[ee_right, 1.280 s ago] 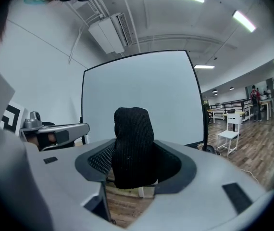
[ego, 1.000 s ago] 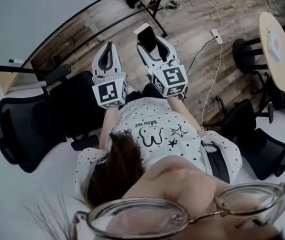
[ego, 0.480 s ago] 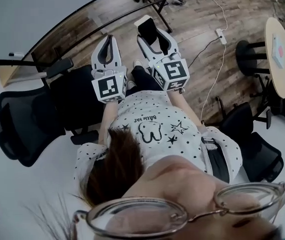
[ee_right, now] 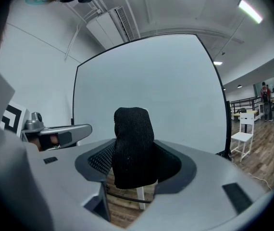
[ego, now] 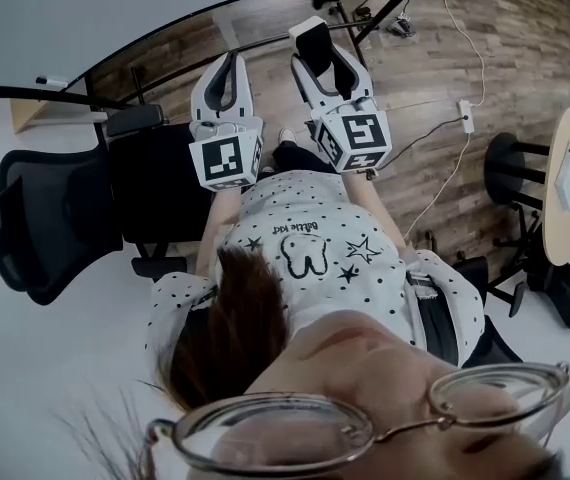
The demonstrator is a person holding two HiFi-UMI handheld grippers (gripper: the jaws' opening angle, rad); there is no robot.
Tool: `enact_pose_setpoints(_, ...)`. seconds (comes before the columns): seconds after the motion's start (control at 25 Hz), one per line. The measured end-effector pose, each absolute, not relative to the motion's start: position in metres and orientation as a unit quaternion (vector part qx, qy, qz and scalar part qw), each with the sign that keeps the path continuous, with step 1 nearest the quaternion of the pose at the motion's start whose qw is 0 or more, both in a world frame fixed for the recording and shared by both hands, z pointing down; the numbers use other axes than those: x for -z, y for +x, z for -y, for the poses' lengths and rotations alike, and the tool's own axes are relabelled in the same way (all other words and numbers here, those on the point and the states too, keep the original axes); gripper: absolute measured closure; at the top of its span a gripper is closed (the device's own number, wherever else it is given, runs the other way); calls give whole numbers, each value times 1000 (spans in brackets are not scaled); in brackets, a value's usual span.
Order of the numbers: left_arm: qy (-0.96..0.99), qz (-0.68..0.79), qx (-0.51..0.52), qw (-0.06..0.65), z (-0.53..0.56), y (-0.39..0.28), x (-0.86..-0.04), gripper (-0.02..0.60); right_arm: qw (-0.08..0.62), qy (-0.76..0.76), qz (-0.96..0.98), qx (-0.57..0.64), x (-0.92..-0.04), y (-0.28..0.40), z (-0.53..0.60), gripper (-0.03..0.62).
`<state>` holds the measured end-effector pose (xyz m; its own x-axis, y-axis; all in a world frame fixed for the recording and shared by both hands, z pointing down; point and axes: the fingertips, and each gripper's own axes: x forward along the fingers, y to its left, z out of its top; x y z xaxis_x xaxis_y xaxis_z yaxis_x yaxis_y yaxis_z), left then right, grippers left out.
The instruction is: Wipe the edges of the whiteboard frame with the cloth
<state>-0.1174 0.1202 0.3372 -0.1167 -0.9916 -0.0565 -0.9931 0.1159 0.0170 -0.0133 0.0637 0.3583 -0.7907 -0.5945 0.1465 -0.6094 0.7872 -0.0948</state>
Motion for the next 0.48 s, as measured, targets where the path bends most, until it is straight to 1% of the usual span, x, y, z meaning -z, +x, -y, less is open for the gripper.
enact_pose_setpoints(0.32, -636, -772, -17, 10, -67, -128, -344, 561, 51, 284, 954, -86, -363, -26, 1, 356)
enact_pose_setpoints(0.48, -625, -780, -10, 9, -60, -127, -350, 561, 49, 275, 956, -88, -365, -27, 14, 356)
